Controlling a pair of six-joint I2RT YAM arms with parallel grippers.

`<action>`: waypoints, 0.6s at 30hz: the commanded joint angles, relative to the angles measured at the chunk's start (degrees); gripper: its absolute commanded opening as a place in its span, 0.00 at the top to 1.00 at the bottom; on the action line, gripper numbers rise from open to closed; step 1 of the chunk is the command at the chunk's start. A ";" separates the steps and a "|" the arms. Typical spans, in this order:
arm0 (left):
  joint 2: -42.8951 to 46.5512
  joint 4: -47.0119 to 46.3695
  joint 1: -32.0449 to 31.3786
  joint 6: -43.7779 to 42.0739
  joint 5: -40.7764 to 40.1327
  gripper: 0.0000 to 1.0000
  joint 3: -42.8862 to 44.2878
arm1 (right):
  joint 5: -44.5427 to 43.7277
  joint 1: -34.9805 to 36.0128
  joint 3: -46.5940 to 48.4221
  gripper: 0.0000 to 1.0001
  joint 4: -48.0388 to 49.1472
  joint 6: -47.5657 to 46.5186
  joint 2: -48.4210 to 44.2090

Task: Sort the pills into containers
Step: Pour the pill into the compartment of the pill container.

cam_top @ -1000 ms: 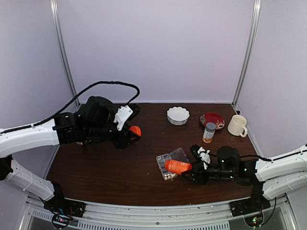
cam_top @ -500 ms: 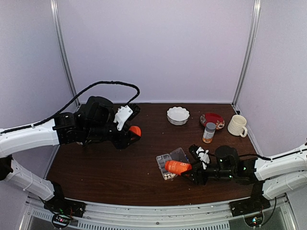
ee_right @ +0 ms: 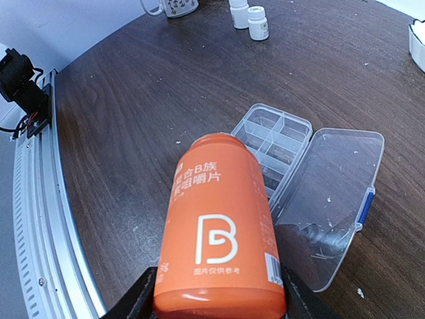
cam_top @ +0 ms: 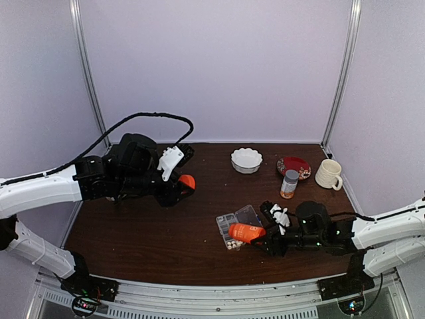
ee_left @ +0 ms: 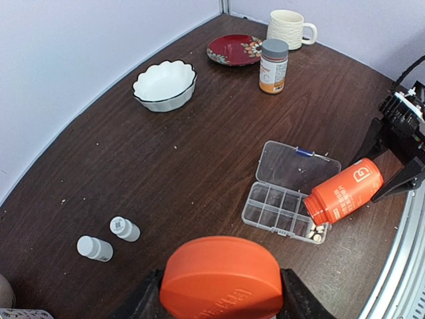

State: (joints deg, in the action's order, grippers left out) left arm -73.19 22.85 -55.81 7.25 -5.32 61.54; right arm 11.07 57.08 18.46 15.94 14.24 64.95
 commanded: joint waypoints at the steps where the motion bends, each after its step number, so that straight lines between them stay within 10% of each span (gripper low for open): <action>1: 0.21 -0.92 0.42 0.06 0.03 1.00 1.38 | -0.82 -0.30 0.99 1.00 0.34 -0.75 -1.94; 18: 0.30 -0.87 0.38 0.31 0.01 1.00 1.30 | -1.63 -0.30 3.16 1.00 -3.53 -1.92 -0.12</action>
State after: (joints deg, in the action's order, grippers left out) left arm -73.19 22.85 -55.81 7.25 -5.32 61.54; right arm 10.46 57.08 19.57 14.20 13.47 64.25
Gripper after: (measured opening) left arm 0.525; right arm 0.539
